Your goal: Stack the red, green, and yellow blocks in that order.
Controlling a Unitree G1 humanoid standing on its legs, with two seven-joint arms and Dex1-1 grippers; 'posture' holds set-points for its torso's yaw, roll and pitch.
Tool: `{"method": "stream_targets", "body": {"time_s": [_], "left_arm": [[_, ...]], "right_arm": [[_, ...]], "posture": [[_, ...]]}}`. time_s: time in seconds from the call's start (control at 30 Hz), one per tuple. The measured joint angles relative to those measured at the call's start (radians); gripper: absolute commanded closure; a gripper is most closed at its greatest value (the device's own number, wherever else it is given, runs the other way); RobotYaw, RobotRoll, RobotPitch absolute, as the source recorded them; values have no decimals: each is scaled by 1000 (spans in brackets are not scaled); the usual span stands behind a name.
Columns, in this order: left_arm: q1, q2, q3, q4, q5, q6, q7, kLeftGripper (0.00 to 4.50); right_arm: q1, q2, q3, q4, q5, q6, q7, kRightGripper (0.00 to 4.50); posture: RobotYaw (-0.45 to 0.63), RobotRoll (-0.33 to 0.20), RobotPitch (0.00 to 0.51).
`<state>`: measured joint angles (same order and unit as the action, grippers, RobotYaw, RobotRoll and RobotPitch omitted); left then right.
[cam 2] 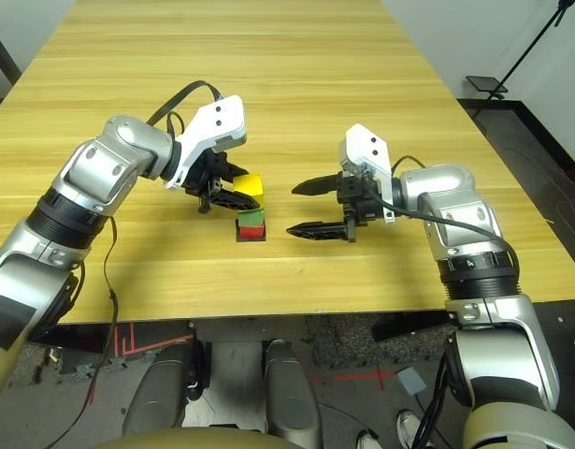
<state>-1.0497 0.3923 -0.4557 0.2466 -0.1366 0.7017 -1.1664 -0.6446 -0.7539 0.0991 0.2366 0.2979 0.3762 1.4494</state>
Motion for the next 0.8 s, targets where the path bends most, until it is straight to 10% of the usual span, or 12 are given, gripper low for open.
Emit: {"method": "stream_targets", "body": {"time_s": [0.73, 0.8], "left_arm": [[2, -13, 4, 47, 9, -43, -11, 2524], [2, -13, 4, 47, 9, -42, -14, 1762]], "right_arm": [[8, -4, -9, -14, 2, 22, -15, 0], [8, -4, -9, -14, 2, 22, -16, 0]], "posture": [[197, 3, 134], [199, 2, 133]]}}
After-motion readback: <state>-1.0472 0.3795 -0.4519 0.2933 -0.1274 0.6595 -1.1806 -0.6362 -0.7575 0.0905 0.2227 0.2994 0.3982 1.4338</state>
